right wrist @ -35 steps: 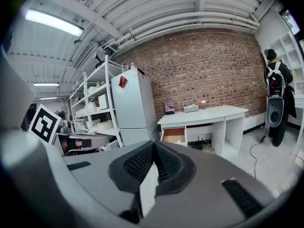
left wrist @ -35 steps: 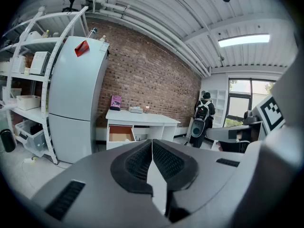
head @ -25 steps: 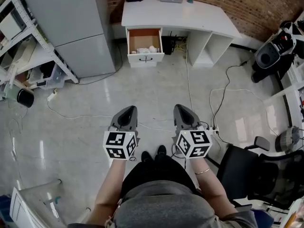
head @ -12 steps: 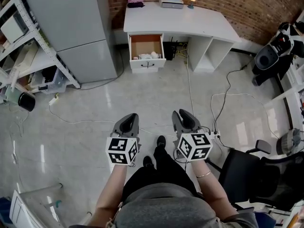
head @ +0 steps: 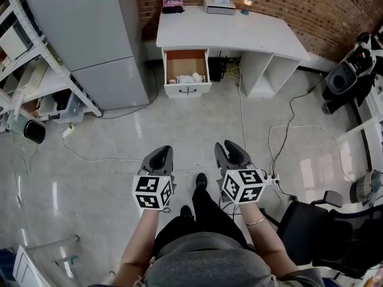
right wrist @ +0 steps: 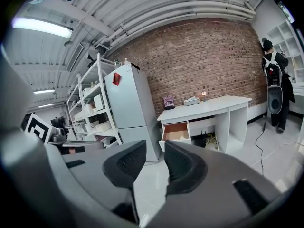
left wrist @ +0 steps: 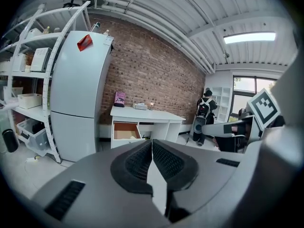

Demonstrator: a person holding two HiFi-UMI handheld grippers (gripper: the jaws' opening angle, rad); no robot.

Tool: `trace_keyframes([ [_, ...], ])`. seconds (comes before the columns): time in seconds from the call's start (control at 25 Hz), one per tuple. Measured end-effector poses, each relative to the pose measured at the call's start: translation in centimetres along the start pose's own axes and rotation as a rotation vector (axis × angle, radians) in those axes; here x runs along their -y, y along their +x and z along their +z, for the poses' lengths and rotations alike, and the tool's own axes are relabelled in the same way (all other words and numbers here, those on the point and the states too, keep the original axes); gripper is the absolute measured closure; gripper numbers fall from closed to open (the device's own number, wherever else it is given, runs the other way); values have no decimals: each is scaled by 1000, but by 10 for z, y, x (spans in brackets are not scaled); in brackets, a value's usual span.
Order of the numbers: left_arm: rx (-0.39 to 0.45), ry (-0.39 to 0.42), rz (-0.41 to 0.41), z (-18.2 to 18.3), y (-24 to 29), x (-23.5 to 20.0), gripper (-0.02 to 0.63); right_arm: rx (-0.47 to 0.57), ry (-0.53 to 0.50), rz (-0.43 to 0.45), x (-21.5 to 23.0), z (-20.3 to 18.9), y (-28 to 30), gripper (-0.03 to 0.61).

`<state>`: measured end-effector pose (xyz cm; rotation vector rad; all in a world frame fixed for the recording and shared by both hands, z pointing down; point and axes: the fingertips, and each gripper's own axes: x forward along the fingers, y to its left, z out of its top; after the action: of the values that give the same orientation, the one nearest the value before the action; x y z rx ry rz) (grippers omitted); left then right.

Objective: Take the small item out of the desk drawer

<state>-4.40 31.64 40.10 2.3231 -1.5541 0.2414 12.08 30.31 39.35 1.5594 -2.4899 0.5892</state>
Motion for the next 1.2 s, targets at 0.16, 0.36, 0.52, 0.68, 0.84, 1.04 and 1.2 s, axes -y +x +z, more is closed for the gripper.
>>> trace_keyframes([
  [0.16, -5, 0, 9, 11, 35, -6, 591, -4, 6, 0, 25, 12, 28, 471],
  [0.36, -17, -2, 24, 25, 81, -12, 591, -7, 16, 9, 56, 33, 65, 472],
  [0.52, -23, 8, 41, 41, 114, -14, 591, -21, 25, 27, 79, 46, 92, 472],
  [0.68, -30, 10, 58, 51, 142, -16, 590, -23, 36, 44, 99, 57, 115, 474],
  [0.84, -38, -20, 76, 53, 161, -19, 590, -30, 28, 54, 113, 62, 131, 474],
  [1.04, -53, -15, 89, 57, 177, -20, 591, -46, 36, 65, 124, 66, 141, 474],
  [1.2, -62, -2, 91, 62, 190, -21, 589, -52, 53, 60, 133, 69, 149, 476],
])
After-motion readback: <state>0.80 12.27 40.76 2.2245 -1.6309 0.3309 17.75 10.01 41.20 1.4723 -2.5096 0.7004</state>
